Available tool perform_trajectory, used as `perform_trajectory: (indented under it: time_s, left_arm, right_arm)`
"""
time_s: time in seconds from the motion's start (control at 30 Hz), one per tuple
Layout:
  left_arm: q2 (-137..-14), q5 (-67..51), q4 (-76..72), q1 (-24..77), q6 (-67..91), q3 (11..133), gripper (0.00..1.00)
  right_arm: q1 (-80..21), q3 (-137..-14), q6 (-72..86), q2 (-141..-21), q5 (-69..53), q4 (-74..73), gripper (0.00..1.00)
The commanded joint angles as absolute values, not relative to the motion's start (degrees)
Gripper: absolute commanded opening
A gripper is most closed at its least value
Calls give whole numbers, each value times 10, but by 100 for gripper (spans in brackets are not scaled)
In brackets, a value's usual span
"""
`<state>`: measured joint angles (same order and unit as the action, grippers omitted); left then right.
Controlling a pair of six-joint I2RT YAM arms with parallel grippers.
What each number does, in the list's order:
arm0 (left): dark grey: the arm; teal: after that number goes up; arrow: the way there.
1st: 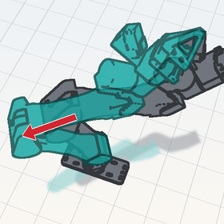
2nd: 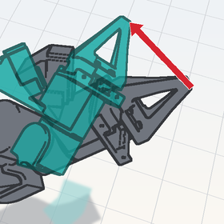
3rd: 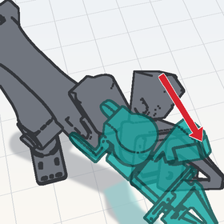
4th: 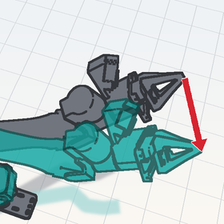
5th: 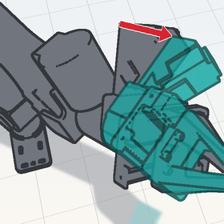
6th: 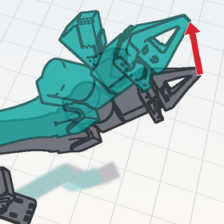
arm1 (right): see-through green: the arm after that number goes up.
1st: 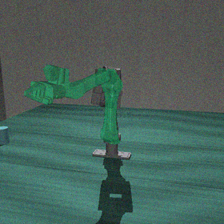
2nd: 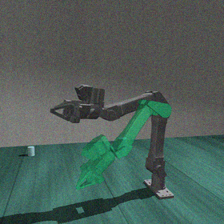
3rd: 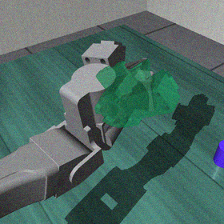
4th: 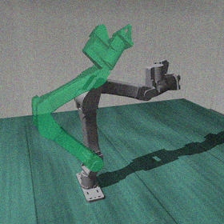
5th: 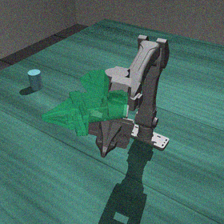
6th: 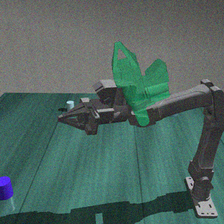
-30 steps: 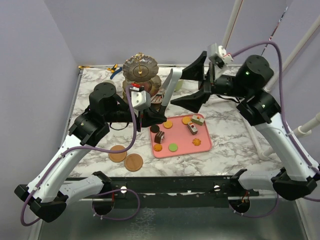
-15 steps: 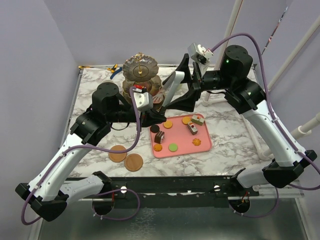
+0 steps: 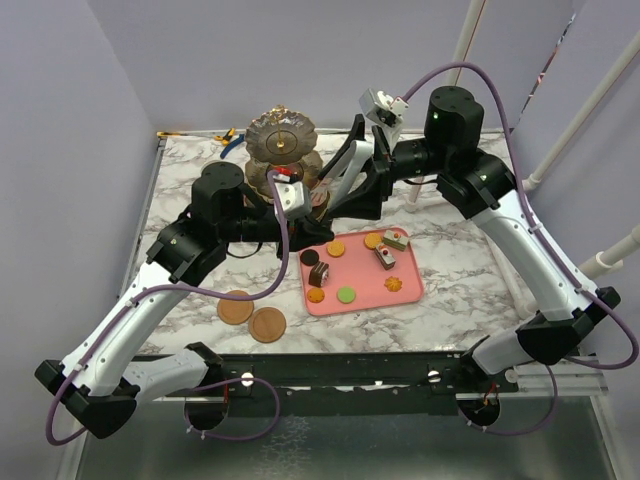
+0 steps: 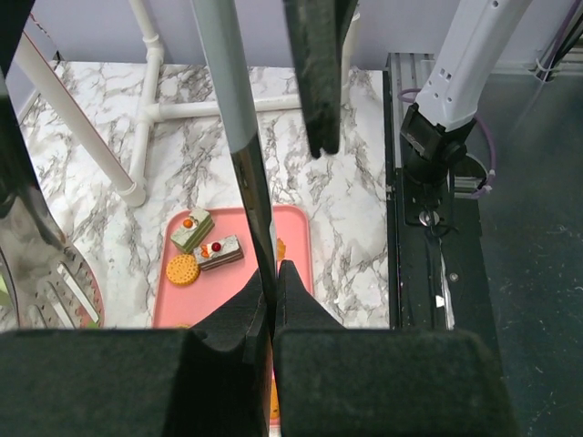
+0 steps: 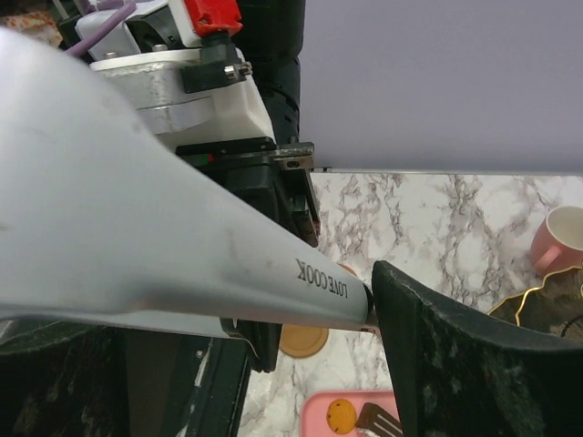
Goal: Serve the afternoon tea
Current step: Pick up the clamp from the tray.
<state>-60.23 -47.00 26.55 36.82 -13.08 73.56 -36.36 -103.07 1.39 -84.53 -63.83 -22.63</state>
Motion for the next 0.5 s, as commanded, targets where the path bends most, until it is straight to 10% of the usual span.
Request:
perform_trajectory:
  time_s: [0.0,0.47]
  left_arm:
    - [-593,-451,267,368,-149,754,0]
    - [-591,-456,292,368,-174,767,0]
  right_arm:
    - [-361,-1054,14,-854,-627,-263,81]
    - [-360,-1063,18,-857,-663,-266,51]
